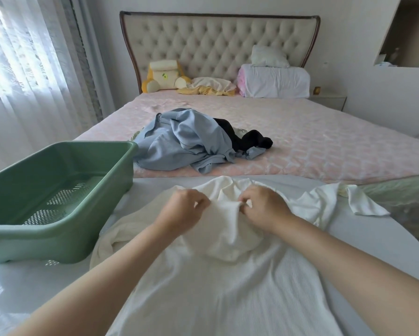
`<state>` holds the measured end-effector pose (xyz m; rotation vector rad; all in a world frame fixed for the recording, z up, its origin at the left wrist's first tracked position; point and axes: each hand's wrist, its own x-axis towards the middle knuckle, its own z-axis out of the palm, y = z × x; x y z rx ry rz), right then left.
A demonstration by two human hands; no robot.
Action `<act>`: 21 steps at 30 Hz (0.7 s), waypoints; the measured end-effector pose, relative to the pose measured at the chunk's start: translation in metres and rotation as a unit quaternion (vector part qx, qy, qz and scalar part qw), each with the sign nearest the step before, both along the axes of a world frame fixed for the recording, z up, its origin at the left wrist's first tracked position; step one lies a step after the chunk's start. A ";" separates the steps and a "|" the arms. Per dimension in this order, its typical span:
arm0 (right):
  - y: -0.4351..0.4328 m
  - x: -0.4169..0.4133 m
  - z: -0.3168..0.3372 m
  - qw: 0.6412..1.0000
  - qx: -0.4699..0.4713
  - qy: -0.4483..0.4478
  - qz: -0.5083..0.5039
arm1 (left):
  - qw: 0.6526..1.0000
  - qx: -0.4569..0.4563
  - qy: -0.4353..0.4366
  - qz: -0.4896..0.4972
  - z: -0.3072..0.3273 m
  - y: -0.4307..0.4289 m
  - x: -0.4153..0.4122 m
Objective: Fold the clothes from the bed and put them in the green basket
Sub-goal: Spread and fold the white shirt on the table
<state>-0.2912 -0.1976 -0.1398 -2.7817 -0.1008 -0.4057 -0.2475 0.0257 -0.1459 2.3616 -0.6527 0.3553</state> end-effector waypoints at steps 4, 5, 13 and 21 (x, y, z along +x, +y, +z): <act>0.012 0.001 0.024 0.966 0.201 -0.164 0.002 | 0.983 -0.173 -0.005 0.066 0.035 -0.003 0.005; 0.016 0.000 0.028 0.958 0.247 -0.144 0.009 | 0.981 -0.186 0.009 0.058 0.039 -0.006 0.004; 0.012 -0.013 0.028 0.977 0.132 0.167 0.034 | 0.971 0.133 0.180 -0.083 0.048 0.012 0.005; 0.003 -0.001 0.027 0.959 0.054 -0.277 0.029 | 0.966 -0.029 -0.255 0.015 0.051 0.009 0.009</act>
